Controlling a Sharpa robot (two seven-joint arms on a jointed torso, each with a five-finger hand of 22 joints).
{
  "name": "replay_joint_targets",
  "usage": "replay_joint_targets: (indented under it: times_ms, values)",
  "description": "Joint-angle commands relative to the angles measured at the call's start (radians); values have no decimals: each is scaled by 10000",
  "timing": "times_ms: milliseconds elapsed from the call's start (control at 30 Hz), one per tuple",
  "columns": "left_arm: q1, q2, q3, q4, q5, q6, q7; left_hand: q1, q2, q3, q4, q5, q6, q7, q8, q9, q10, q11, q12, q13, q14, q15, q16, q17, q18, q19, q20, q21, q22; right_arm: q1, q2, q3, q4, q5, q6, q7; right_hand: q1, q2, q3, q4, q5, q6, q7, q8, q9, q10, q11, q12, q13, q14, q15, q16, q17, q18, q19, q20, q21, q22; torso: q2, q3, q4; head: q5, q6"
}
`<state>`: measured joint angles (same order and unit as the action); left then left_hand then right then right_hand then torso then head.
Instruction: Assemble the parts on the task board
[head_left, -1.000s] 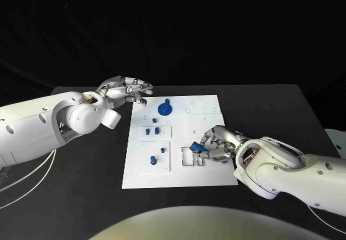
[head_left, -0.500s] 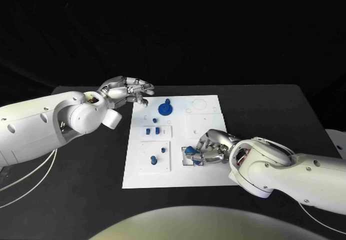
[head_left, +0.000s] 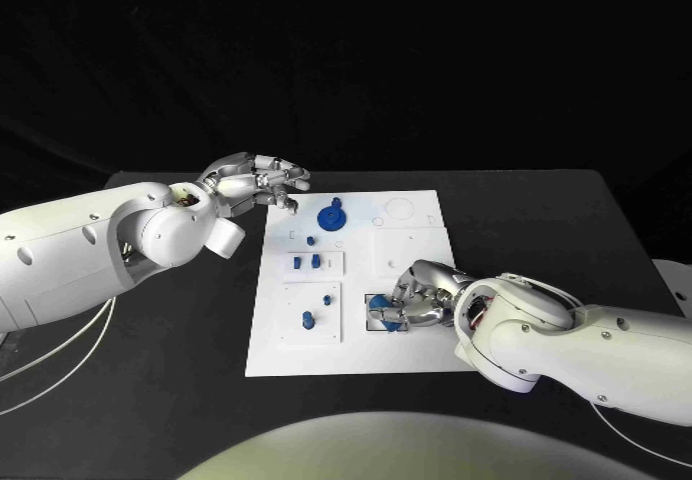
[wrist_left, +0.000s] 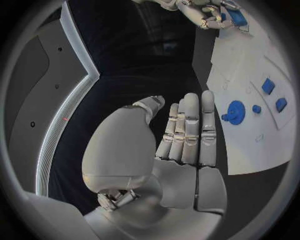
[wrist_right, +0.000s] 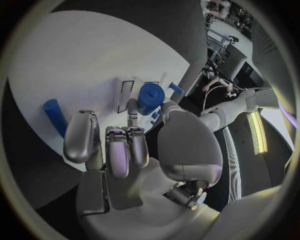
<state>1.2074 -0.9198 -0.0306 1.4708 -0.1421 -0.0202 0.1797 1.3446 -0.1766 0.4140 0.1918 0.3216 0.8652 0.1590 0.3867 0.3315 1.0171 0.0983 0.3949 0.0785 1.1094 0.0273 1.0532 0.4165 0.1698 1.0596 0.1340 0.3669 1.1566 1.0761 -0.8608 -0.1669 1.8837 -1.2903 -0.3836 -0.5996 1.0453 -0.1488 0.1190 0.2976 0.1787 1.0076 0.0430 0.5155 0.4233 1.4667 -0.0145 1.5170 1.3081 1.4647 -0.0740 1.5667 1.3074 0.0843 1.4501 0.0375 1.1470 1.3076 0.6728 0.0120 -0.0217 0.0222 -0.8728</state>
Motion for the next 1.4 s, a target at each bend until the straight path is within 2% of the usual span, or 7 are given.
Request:
replay_joint_targets:
  times_ms: [33, 267, 433, 667, 967, 1233, 1400]
  values:
    - [6, 10, 6, 29, 48, 198, 19, -93, 33, -43, 34, -39, -14, -1, -50, 13, 7, 63, -42, 10, -14, 74, -46, 11, 103, 18, 66, -34, -7, -9, 57, 0, -44, -328, 190, -247, -205, -14, -273, -1, -205, 47, 49, 55, 2, 606, -85, -59, 1920, 1061, -83, 41, 2634, -12, -7, -98, -49, 857, -2, 4, 2, -3, 2]
    - [7, 11, 6, 25, 48, 211, 7, -93, 33, -43, 34, -39, -14, -1, -50, 13, 7, 63, -42, 10, -14, 74, -46, 11, 103, 18, 66, -34, -7, -9, 145, 0, -60, -531, 103, -244, -666, 269, -2265, 4, -452, -83, 79, 118, 120, 569, -58, -135, 1880, 1061, -65, 41, 2634, -1, -10, -88, -177, 864, 9, 5, 0, -21, 2]
    - [7, 15, 6, 18, 48, 214, -10, -93, 33, -43, 34, -39, -14, -1, -50, 13, 7, 63, -42, 10, -14, 74, -46, 11, 103, 18, 66, -34, -7, -9, 161, 0, -37, -641, 116, -193, -1327, -55, -3045, 27, -517, -125, 93, 146, 166, 457, -46, -307, 1717, 1061, -52, 41, 2634, 18, -43, -75, -317, 833, 3, 1, -5, -10, 2]
    - [7, 14, 6, 15, 48, 230, -27, -93, 33, -43, 34, -39, -14, -1, -50, 13, 7, 63, -42, 10, -14, 74, -46, 11, 103, 18, 66, -34, -7, -9, 99, 0, 80, -865, 14, -144, -1357, -179, -3127, 29, -483, -137, 95, 150, 176, 453, -44, -317, 1712, 1061, -51, 41, 2634, 12, -35, -73, -296, 847, -1, 12, -1, -13, 2]
    - [6, 6, 6, -1, 45, 229, -65, -110, 52, -62, 59, -35, -23, -3, -68, 25, -8, 63, -52, 13, -29, 77, -47, 13, 103, 11, 71, -49, -27, 11, -332, 1, 505, -604, 207, 311, -813, 712, -2655, -7, 383, -46, 43, 287, 315, 574, -87, -168, 1890, 1061, -81, 41, 2634, -12, 32, -93, -179, 936, -10, 9, -17, -2, 2]
    - [6, 31, 5, -15, 35, 258, -95, -110, 52, -62, 59, -35, -23, -3, -68, 25, -8, 63, -52, 13, -29, 77, -47, 13, 103, 11, 71, -49, -27, 24, -593, 1, 707, -442, 425, 477, -456, 866, -2596, -32, 546, -48, 24, 315, 372, 599, -105, -138, 1929, 1061, -97, 41, 2634, -20, 50, -109, -144, 970, -14, 13, -15, 2, 2]
    - [6, 23, 3, -28, 29, 257, -112, -109, 60, -65, 64, -33, -23, -4, -72, 30, -10, 63, -53, 14, -33, 77, -47, 13, 104, 10, 72, -53, -33, 26, -690, 1, 730, -443, 624, 606, 822, 892, -2508, -56, 931, -67, -8, 323, 452, 608, -135, -134, 1949, 1061, -123, 41, 2634, -21, 55, -133, -167, 1001, -1, 27, 2, 7, 2]
